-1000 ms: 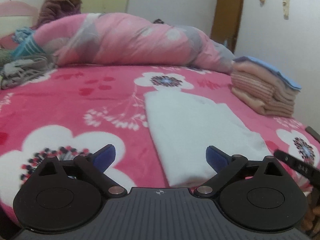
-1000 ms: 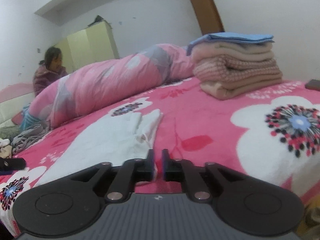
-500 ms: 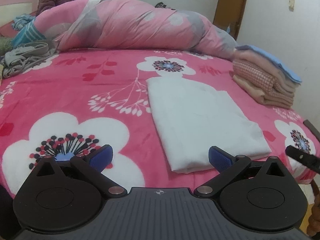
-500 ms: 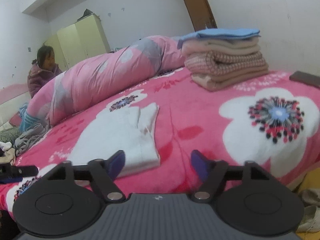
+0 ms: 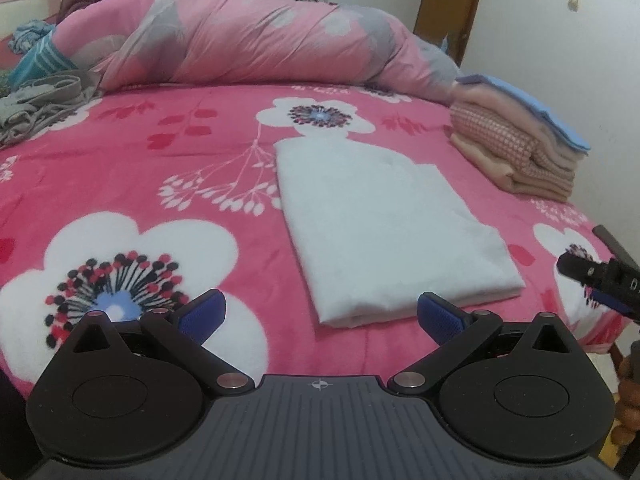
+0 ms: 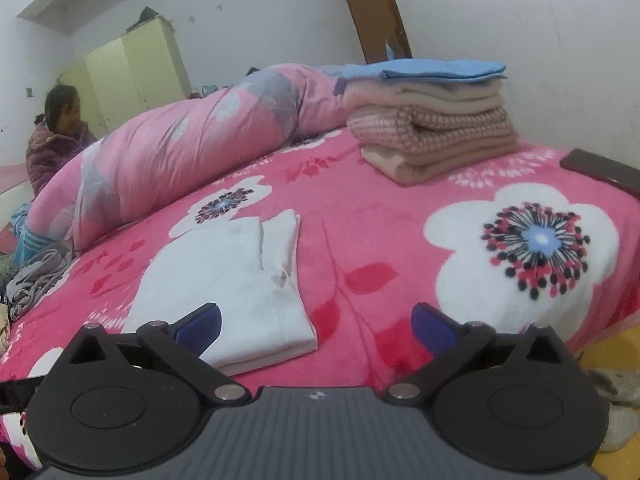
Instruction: Fold clothes
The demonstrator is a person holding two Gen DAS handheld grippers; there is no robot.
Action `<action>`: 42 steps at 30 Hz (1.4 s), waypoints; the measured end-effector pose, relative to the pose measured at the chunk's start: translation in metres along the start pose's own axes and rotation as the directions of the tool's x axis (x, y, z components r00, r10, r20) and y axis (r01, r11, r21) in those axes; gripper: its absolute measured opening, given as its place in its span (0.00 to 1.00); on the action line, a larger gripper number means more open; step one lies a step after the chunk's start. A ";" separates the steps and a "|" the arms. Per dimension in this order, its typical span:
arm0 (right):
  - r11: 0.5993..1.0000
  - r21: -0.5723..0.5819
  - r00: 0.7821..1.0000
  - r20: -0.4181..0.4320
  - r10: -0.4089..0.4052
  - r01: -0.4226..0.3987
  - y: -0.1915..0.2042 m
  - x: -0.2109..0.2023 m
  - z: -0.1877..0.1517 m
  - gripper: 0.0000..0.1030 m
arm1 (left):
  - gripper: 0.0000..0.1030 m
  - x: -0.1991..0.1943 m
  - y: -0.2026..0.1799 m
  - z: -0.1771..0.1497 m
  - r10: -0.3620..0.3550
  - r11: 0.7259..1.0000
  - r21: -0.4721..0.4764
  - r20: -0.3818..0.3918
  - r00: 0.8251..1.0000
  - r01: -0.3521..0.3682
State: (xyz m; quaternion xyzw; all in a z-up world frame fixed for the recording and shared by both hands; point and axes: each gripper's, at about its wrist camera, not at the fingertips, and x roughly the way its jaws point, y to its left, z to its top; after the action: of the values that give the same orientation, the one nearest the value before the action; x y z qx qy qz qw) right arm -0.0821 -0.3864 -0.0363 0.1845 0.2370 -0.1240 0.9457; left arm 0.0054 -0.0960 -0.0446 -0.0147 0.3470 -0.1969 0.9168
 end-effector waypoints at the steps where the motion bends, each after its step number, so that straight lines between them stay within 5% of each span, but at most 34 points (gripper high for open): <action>1: 1.000 -0.001 1.000 -0.001 -0.008 0.008 0.001 0.000 0.001 1.00 | 1.00 0.000 -0.001 -0.002 0.001 1.000 0.003 -0.013 1.000 -0.001; 7: 0.997 -0.050 0.998 -0.014 -0.060 0.060 0.014 0.002 0.003 1.00 | 1.00 0.011 0.001 -0.007 -0.014 1.000 0.015 -0.112 0.994 0.016; 17: 0.951 -0.291 0.994 0.026 -0.104 0.107 0.053 0.000 0.002 1.00 | 1.00 0.002 0.006 0.000 0.016 0.999 0.050 0.020 1.000 -0.017; 22: 0.892 -0.395 0.976 0.086 -0.200 0.218 0.060 0.007 0.014 1.00 | 1.00 0.004 0.002 0.002 0.052 0.996 0.072 0.033 0.998 -0.054; 31: 0.951 -0.306 0.994 0.108 -0.002 0.035 0.038 0.000 0.041 1.00 | 1.00 -0.002 -0.003 0.011 0.082 0.994 0.068 0.077 0.994 -0.087; 34: 0.955 -0.295 0.992 0.127 0.006 0.032 0.035 0.002 0.043 1.00 | 1.00 -0.003 -0.006 0.015 0.092 0.990 0.099 0.085 0.992 -0.101; 42: 0.949 -0.315 0.988 0.146 0.049 0.000 0.040 0.011 0.049 1.00 | 1.00 0.008 0.004 0.031 0.030 1.000 -0.002 0.048 0.998 -0.030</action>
State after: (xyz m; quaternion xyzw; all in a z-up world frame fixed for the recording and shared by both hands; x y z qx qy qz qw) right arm -0.0401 -0.3724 0.0102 0.0246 0.1785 -0.0867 0.9798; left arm 0.0320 -0.0990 -0.0272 -0.0145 0.3253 -0.1825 0.9277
